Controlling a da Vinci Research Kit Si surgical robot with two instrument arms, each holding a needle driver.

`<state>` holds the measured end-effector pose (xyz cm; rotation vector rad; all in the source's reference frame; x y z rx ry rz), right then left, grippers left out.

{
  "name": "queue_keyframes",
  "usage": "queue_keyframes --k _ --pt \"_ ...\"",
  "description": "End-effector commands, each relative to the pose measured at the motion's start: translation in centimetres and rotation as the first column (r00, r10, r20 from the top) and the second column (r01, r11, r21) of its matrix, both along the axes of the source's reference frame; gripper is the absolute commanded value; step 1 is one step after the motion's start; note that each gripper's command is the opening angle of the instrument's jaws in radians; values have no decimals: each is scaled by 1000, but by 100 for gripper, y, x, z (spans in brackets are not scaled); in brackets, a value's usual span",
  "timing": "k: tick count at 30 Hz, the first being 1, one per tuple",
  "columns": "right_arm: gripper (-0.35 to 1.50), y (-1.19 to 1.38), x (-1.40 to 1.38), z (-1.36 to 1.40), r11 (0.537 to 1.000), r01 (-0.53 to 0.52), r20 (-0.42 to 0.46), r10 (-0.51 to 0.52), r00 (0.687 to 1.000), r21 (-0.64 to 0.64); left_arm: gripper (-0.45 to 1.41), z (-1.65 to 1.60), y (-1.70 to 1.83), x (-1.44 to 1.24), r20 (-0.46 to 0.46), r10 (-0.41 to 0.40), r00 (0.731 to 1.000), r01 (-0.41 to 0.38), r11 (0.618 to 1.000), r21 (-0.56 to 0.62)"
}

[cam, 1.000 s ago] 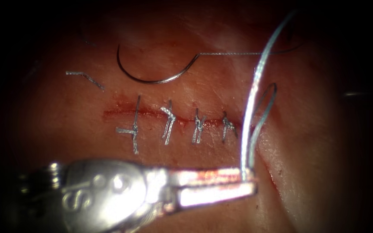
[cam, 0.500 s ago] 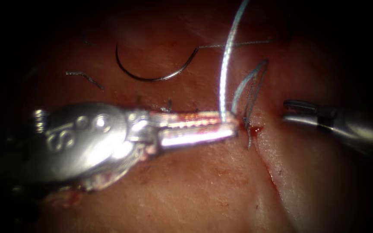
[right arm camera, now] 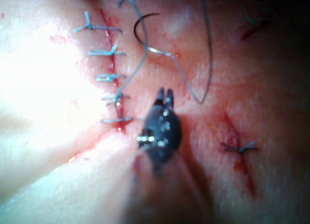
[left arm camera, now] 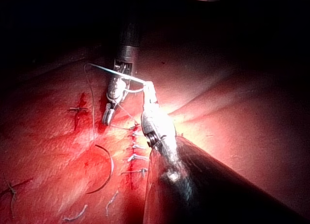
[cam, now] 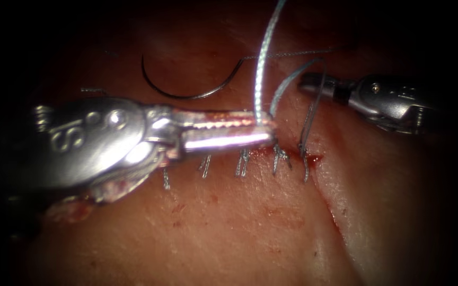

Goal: Wound Closure

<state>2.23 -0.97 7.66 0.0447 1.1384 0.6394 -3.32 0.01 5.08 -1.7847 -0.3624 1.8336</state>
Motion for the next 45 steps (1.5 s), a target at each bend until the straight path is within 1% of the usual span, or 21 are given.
queue_keyframes --k 1,5,6,8,10,12,13,17,18,19,21,24,25,28,30,35,40,42,45 --pt "14 -1 20 4 1000 21 -37 -21 999 -1 -45 8 2 -5 -5 3 1000 -3 1000 -9" --pt "14 -7 33 -1 998 61 -80 -62 995 -5 -45 22 20 -3 -24 8 1000 -8 1000 -11" --pt "14 -10 36 -3 996 83 -117 -84 990 -14 -45 36 30 -1 -40 7 999 -8 1000 -11" --pt "15 -11 38 -5 995 102 -147 -104 984 -21 -45 50 39 2 -63 5 998 -6 1000 -18" --pt "15 -13 41 -7 990 136 -182 -139 973 -29 -45 77 51 4 -92 9 996 -12 1000 -26" --pt "15 -15 42 -8 987 157 -212 -162 964 -39 -45 97 55 3 -121 18 992 -22 999 -34" --pt "15 -16 42 -9 984 171 -241 -178 954 -50 -45 117 54 1 -144 22 989 -29 998 -50" --pt "17 -19 43 -11 977 201 -271 -212 939 -66 -45 153 47 -3 -173 29 985 -35 999 -34" --pt "19 -19 43 -11 978 201 -279 -210 937 -63 -45 161 44 -4 -175 30 984 -37 999 -35" --pt "22 -22 43 -13 977 202 -297 -212 931 -64 -45 179 36 -9 -187 47 981 -52 998 -23" --pt "25 -25 43 -16 979 197 -320 -206 925 -61 -45 193 29 -13 -201 62 978 -67 998 -21" --pt "25 -30 40 -21 979 194 -338 -201 919 -54 -45 218 16 -20 -216 83 973 -88 996 -13" --pt "25 -35 34 -27 983 177 -347 -183 920 -51 -45 235 8 -24 -225 96 970 -101 995 -8" --pt "24 -40 25 -32 986 162 -357 -169 919 -48 -45 253 -3 -26 -227 109 968 -112 994 1" --pt "24 -40 19 -36 986 158 -356 -164 920 -45 -45 257 -9 -25 -226 110 968 -111 994 7" --pt "24 -38 10 -39 987 155 -355 -160 921 -42 -45 249 -13 -22 -223 113 968 -114 993 10" --pt "24 -35 11 -43 988 148 -362 -153 920 -41 -45 250 -15 -29 -223 114 968 -115 993 10" --pt "22 -27 7 -46 994 101 -339 -105 935 -30 -45 246 -23 -35 -219 121 968 -121 993 11" --pt "22 -19 4 -46 998 61 -321 -66 945 -24 -45 238 -31 -41 -214 128 968 -128 992 13"
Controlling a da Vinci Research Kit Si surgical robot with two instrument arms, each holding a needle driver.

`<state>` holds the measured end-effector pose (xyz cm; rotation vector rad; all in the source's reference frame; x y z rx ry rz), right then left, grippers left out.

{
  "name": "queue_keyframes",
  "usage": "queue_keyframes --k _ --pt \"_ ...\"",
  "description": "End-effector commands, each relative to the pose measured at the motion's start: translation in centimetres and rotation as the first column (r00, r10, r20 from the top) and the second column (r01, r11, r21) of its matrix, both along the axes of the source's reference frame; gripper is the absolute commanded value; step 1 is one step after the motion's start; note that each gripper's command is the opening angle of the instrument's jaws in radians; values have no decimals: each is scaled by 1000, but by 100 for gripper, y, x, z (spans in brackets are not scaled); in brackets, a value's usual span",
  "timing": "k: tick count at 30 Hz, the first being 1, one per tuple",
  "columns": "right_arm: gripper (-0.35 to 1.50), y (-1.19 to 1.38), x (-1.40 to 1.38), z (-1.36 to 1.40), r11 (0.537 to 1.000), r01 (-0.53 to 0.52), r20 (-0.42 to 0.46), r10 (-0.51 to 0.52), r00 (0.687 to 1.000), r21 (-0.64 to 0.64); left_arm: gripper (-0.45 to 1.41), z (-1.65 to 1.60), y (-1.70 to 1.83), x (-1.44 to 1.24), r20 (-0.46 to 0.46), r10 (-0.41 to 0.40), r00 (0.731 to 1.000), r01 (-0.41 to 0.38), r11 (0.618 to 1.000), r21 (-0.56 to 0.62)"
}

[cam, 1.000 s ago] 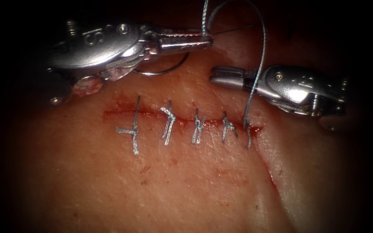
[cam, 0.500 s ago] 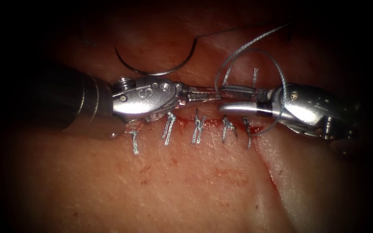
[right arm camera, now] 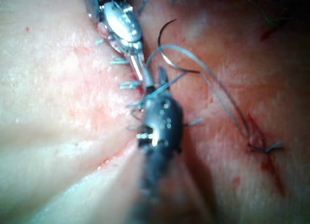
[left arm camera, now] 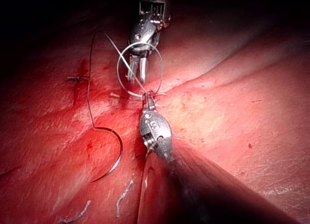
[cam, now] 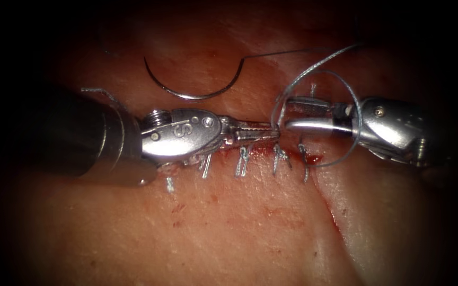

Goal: Wound Closure

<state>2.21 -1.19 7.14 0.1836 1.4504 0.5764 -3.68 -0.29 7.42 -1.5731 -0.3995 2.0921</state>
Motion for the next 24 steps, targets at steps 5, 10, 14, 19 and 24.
queue_keyframes --k 5,10,14,19,24 --pt "22 4 5 5 999 -41 15 41 999 -1 -45 -6 -13 -16 10 16 1000 -16 1000 2" --pt "22 4 4 5 998 -68 31 68 997 -1 -45 -12 -20 -17 12 20 1000 -20 1000 2" --pt "66 -1 8 9 988 -143 56 140 989 53 -45 -19 -29 -32 19 30 999 -30 1000 6" --pt "103 -13 5 19 952 -255 217 216 952 171 -45 -26 -36 -53 33 52 998 -52 999 7" --pt "108 -36 1 38 902 -336 319 245 915 271 -45 -27 -37 -57 39 62 997 -63 998 7"
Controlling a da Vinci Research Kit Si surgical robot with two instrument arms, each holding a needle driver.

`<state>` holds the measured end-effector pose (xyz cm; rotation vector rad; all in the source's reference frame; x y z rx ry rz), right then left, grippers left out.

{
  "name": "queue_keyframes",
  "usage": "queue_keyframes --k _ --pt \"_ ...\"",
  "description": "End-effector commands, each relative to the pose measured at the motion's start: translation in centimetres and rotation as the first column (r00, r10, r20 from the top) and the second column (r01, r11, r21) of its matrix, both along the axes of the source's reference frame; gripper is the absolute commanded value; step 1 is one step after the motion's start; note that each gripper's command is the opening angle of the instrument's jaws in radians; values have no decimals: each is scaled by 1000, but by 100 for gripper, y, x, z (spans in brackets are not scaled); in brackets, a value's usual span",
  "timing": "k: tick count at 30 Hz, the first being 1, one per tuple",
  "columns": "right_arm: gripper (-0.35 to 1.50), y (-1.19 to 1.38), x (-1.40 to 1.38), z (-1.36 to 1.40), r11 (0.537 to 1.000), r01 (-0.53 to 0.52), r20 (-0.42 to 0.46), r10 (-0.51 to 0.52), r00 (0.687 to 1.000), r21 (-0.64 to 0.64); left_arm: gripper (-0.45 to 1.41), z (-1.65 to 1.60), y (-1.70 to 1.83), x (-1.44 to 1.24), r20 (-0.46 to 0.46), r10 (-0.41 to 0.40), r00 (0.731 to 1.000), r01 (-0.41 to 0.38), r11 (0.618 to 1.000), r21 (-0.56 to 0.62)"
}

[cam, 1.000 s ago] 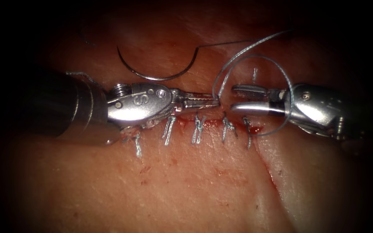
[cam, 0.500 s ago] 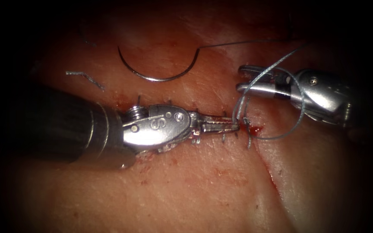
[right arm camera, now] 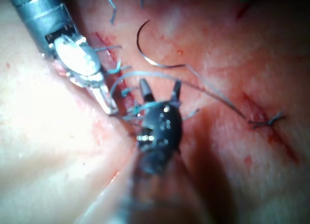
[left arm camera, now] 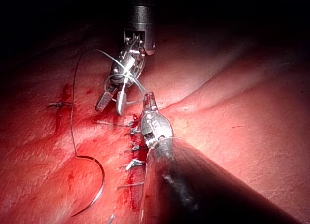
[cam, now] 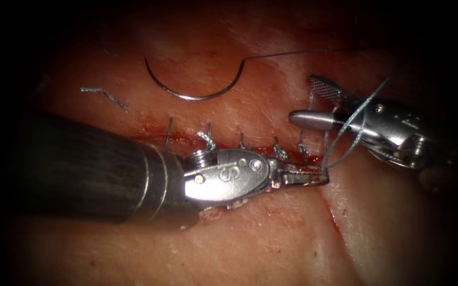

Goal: Wound Closure

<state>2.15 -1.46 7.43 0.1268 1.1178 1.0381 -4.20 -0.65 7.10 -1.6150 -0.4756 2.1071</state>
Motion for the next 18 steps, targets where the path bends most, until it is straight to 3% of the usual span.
queue_keyframes --k 1,6,13,18 --pt "111 -17 6 17 998 -28 39 26 999 62 -45 6 0 -4 3 3 1000 -3 1000 -1" --pt "118 -25 5 40 978 -124 56 116 992 170 -45 11 5 -1 7 9 1000 -9 1000 -1" --pt "129 -4 -14 73 934 -271 101 254 962 234 -45 15 10 5 2 2 1000 -2 1000 -4" --pt "131 1 -17 94 928 -280 136 253 958 244 -45 14 9 5 2 2 1000 -2 1000 -4"
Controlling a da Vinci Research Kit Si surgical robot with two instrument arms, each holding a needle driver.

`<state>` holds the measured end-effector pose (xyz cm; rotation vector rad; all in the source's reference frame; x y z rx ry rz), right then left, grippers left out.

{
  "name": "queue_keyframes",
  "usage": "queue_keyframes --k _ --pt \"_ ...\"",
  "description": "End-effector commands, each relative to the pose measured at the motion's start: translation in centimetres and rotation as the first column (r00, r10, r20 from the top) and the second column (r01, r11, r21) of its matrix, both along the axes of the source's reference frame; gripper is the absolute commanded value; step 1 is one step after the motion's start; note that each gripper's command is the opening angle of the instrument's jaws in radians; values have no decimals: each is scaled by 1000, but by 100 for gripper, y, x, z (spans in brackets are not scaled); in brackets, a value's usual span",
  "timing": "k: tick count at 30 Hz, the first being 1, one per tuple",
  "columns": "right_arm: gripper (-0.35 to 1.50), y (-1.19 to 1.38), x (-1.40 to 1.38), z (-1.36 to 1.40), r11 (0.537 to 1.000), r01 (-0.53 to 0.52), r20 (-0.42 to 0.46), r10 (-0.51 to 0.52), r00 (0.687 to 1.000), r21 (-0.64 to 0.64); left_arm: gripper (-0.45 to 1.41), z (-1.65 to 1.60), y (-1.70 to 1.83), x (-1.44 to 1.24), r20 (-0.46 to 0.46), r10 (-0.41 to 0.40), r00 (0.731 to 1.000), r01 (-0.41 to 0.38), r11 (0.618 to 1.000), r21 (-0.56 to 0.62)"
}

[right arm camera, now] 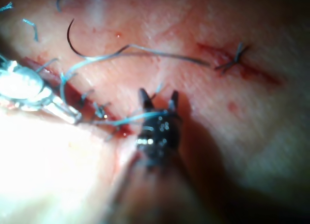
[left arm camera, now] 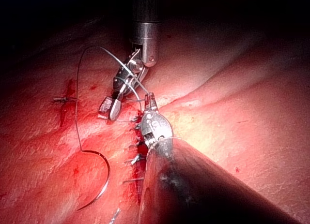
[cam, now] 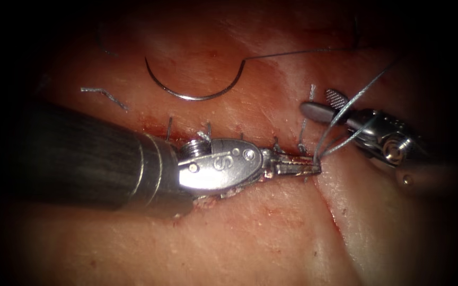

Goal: Wound Closure

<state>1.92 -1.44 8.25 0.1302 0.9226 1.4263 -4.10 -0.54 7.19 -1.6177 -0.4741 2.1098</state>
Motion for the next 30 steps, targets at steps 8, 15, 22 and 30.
queue_keyframes --k 8,15,22,30 --pt "143 -10 9 51 998 42 21 -43 999 47 -45 4 -2 -6 1 -1 1000 1 1000 5" --pt "134 -18 33 39 993 103 -50 -100 994 64 -45 4 -2 -2 3 2 1000 -2 1000 5" --pt "133 -19 36 32 992 112 -93 -107 990 54 -45 8 -1 3 1 -1 1000 1 1000 2" --pt "97 -31 40 24 987 146 -115 -139 984 61 -45 8 -1 6 0 -1 1000 1 1000 0"
